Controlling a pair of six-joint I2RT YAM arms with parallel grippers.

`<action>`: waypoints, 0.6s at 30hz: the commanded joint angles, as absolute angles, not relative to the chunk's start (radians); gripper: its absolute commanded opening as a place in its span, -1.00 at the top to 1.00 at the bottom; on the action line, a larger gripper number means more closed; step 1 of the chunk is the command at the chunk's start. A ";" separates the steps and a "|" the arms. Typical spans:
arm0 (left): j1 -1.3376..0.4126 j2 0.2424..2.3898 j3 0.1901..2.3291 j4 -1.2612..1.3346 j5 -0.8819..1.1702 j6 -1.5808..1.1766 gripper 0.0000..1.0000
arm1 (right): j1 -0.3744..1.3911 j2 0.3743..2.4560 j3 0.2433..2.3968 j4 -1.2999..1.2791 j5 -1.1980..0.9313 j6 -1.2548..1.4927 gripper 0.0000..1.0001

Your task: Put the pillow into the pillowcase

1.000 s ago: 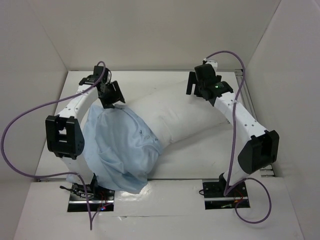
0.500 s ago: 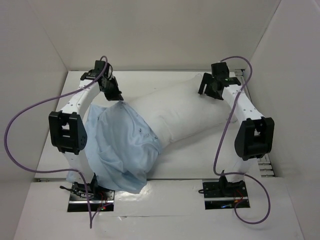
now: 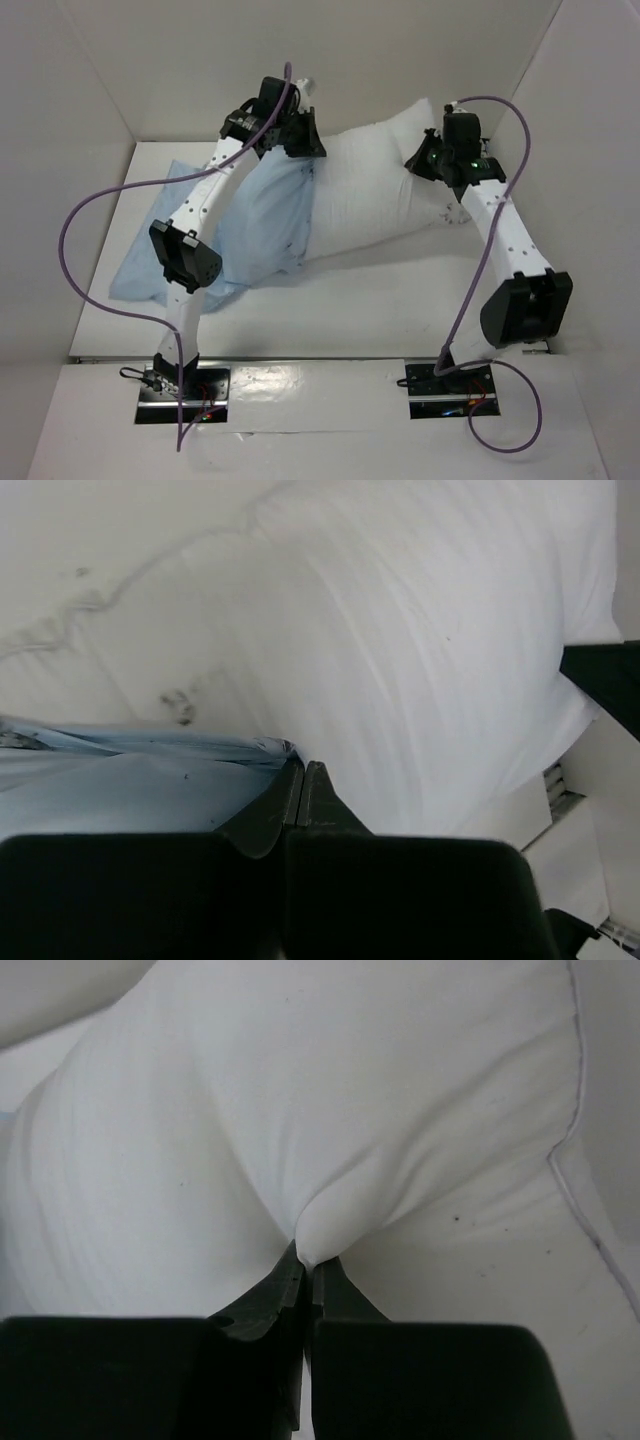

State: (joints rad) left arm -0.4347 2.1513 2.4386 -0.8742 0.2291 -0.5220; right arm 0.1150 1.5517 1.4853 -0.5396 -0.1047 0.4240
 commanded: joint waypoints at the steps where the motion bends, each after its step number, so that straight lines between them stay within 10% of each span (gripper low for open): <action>1: -0.529 2.140 2.493 -0.761 0.402 -0.548 1.00 | 0.184 1.402 1.541 -0.485 -0.195 0.465 1.00; 15: -0.503 2.207 2.441 -0.747 0.278 -0.503 1.00 | 0.595 1.269 1.037 -0.400 0.090 0.741 1.00; 18: -0.503 2.181 2.450 -0.756 0.278 -0.472 0.38 | 0.554 1.279 1.025 -0.400 0.101 0.729 1.00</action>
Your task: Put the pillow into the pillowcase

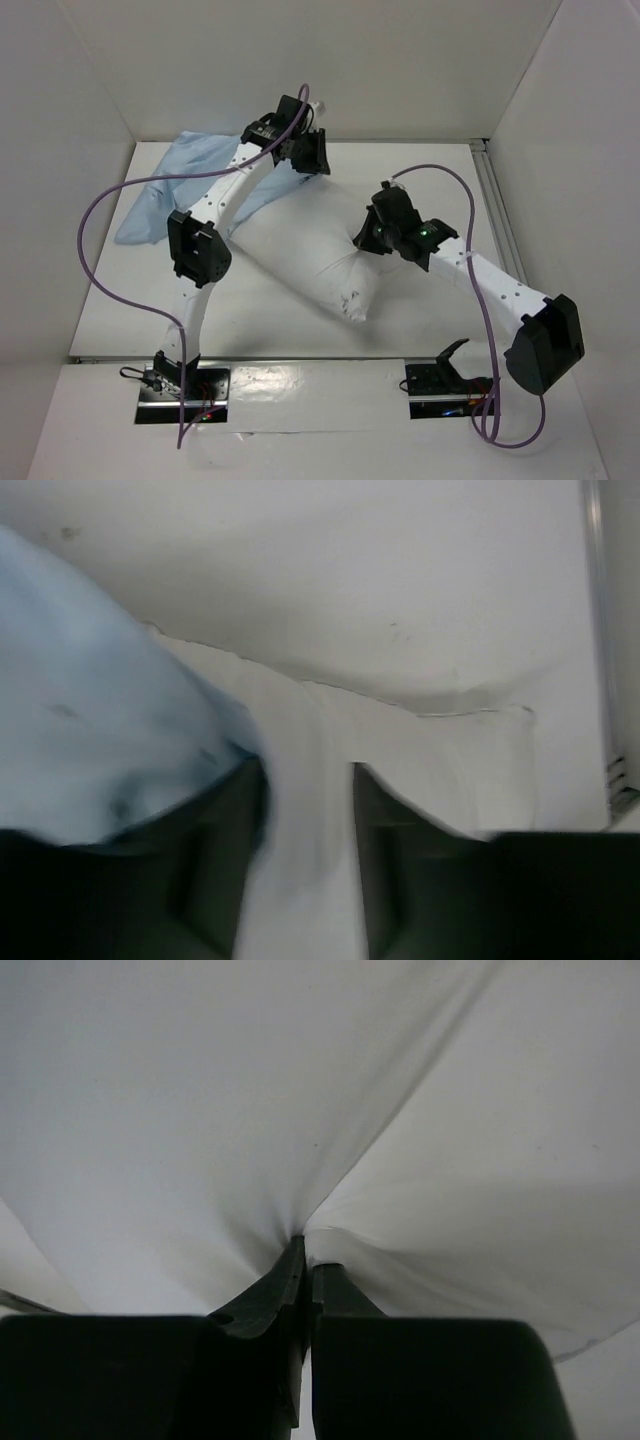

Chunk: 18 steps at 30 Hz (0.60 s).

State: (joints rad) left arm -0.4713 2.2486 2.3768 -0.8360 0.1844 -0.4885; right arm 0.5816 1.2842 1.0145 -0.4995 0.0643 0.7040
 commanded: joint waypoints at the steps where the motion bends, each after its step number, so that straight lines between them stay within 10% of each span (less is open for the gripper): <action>1: -0.503 2.168 2.450 -0.768 0.290 -0.444 -0.29 | 0.528 1.290 1.040 -0.411 0.101 0.703 0.93; 3: -0.503 2.106 2.450 -0.791 0.290 -0.419 -0.60 | 0.502 1.327 1.110 -0.443 0.087 0.671 -0.12; 7: -0.503 1.897 2.344 -0.821 0.085 -0.368 -0.91 | 0.469 1.338 1.230 -0.529 0.124 0.589 -0.90; 18: -0.468 1.186 1.330 -0.658 -0.329 -0.486 -0.53 | 0.437 1.259 1.302 -0.643 0.219 0.522 -1.00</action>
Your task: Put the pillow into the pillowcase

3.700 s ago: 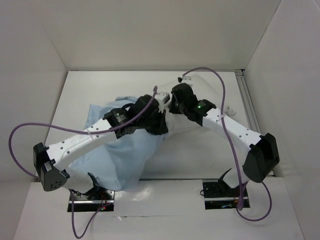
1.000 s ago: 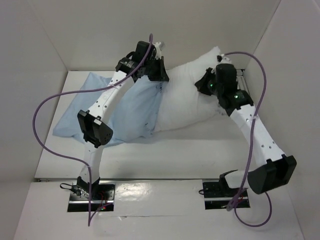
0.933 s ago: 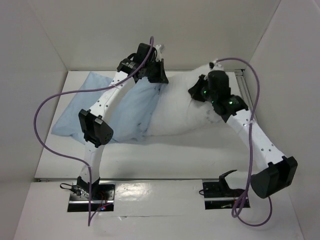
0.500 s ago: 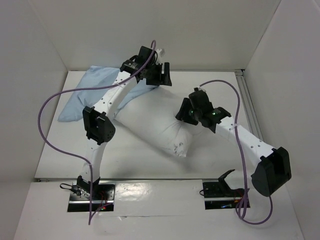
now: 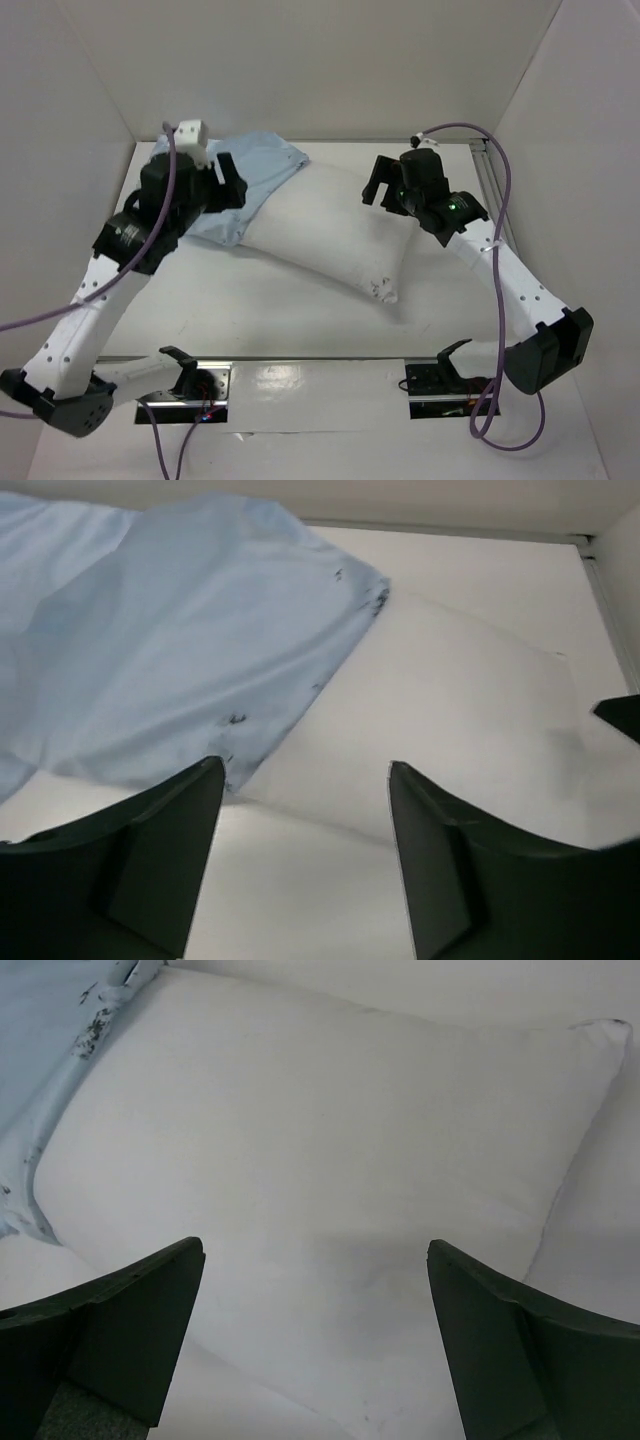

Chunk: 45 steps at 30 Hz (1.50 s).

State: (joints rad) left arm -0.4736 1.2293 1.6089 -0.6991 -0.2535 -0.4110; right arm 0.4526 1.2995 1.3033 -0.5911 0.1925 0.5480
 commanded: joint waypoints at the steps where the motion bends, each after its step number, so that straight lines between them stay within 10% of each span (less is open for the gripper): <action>1: -0.468 1.160 1.249 -0.613 -0.319 -0.504 -0.66 | 0.428 1.259 1.287 -0.643 0.219 0.522 -1.00; 8: -0.489 1.115 0.898 -0.445 -0.408 -0.627 -0.96 | 0.428 1.259 1.244 -0.643 0.163 0.522 -1.00; 15: -0.469 1.166 0.735 -0.206 -0.598 -0.661 -0.66 | 0.419 1.269 1.244 -0.643 0.153 0.522 -1.00; 32: -0.416 1.479 0.825 -0.002 -0.736 -0.601 -0.34 | 0.419 1.269 1.235 -0.634 0.144 0.522 -1.00; 45: -0.345 1.529 0.923 -0.035 -0.741 -0.580 -0.49 | 0.410 1.287 1.235 -0.652 0.134 0.522 -1.00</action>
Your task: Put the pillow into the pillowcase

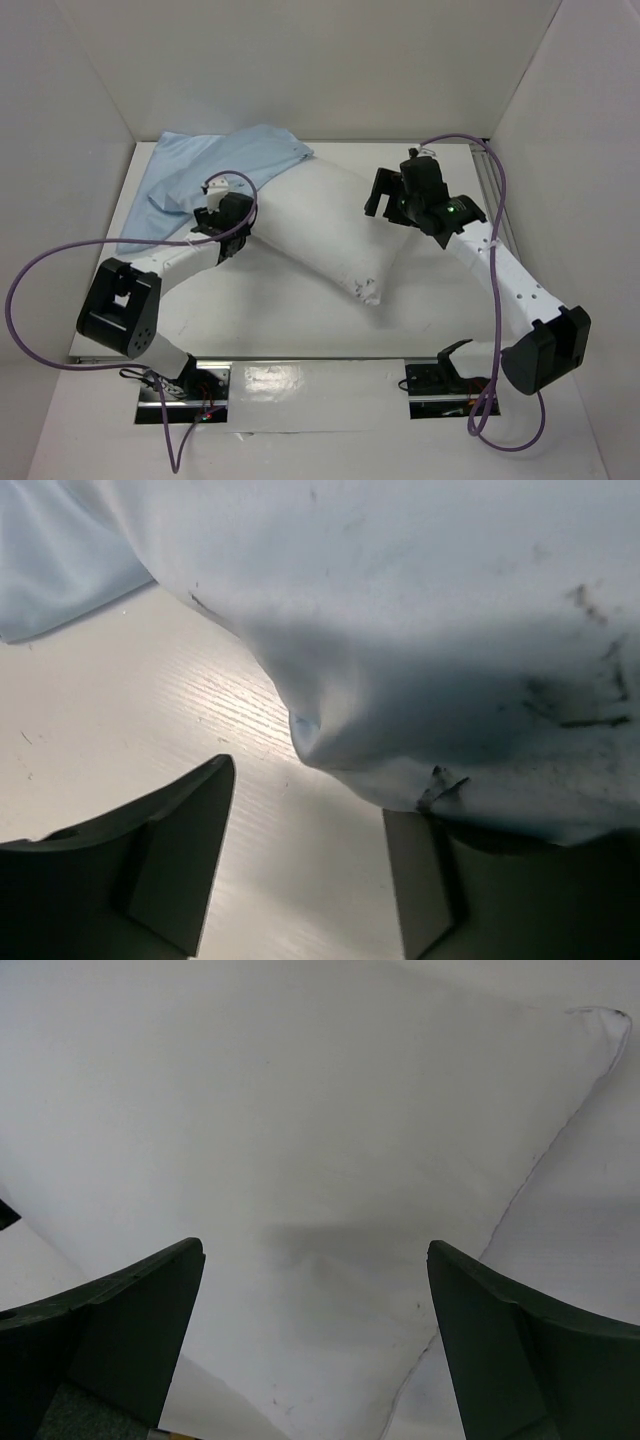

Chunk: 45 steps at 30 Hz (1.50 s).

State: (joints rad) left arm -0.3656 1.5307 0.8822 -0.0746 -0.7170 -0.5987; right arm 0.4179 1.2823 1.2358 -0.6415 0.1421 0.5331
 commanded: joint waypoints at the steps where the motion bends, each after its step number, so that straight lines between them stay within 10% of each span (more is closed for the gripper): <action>1: -0.345 1.529 0.923 -0.035 -0.741 -0.580 -0.40 | 0.410 1.296 1.235 -0.652 0.133 0.522 -1.00; 3: -0.345 1.548 0.951 -0.066 -0.741 -0.595 -0.26 | 0.410 1.296 1.235 -0.652 0.121 0.522 -1.00; 10: -0.322 1.598 0.995 -0.067 -0.652 -0.560 -0.86 | 0.563 1.296 1.256 -0.739 0.149 0.359 -1.00; 22: -0.313 1.687 1.124 -0.091 -0.558 -0.511 -0.69 | 0.999 1.611 1.348 -0.721 0.649 0.356 -1.00; 24: -0.313 1.697 1.135 -0.081 -0.546 -0.483 -0.69 | 0.929 1.714 1.374 -0.710 0.663 0.390 -0.64; 27: -0.313 1.697 1.144 -0.071 -0.496 -0.439 -0.71 | 0.846 1.753 1.385 -0.723 0.672 0.416 0.99; 39: -0.304 1.715 1.095 0.069 -0.443 -0.284 -0.38 | 0.629 1.514 1.307 -0.578 0.371 0.230 1.00; 45: -0.304 1.733 1.137 0.032 -0.414 -0.275 0.16 | 0.620 1.534 1.316 -0.589 0.371 0.230 1.00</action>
State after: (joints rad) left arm -0.3119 1.7203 1.1015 0.0189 -0.4301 -0.3073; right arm 0.6201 1.5440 1.2884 -0.6079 0.3691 0.2466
